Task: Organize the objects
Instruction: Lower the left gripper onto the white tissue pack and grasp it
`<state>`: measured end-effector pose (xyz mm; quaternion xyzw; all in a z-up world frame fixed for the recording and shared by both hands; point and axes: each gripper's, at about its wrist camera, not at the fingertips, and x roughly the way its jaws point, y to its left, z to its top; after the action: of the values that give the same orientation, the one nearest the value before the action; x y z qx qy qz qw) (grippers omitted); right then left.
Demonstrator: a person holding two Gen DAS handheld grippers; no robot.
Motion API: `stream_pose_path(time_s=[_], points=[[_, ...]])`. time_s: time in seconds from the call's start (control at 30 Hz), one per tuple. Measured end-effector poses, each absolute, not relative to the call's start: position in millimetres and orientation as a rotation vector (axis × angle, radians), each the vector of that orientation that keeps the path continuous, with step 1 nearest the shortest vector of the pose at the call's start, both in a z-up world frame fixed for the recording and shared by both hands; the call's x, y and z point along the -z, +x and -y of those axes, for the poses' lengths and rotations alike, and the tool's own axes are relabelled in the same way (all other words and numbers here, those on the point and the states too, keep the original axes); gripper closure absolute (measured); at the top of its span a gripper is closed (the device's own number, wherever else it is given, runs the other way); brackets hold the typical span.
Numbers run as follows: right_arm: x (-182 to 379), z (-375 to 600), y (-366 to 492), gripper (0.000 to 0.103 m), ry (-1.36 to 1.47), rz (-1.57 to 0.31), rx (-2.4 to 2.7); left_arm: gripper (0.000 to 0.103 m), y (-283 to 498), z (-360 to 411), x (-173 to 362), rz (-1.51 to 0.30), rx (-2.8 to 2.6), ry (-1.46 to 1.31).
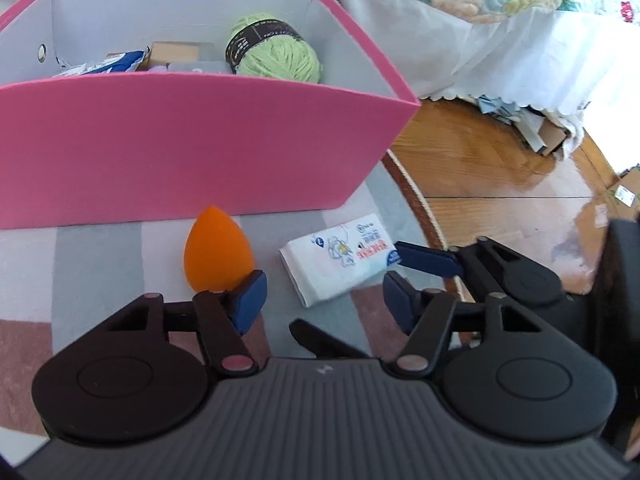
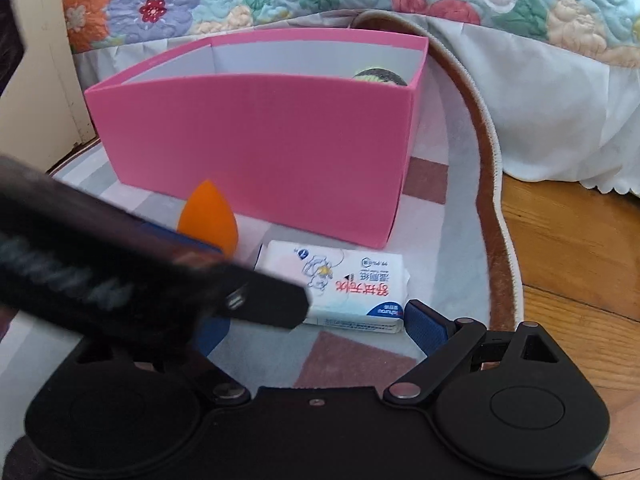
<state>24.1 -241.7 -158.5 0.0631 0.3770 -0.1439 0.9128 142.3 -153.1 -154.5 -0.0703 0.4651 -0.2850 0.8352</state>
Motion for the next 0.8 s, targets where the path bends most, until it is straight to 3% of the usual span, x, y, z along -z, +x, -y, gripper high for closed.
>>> stream_pose_path(time_s=[0.37, 0.53, 0.8], points=[[152.8, 231.8, 3.1, 0.008, 0.196, -0.762, 0.249, 0.056, 138.3, 147.1, 163.8, -1.049, 0.647, -0.192], [146.3, 216.5, -11.9, 0.008, 0.26, -0.79, 0.197, 0.056, 119.4, 129.9, 163.4, -1.147, 0.657, -0.215], [153.2, 219.2, -9.2, 0.009, 0.256, -0.801, 0.267, 0.055, 121.1, 129.5, 164.9, -1.112, 0.616, -0.197]])
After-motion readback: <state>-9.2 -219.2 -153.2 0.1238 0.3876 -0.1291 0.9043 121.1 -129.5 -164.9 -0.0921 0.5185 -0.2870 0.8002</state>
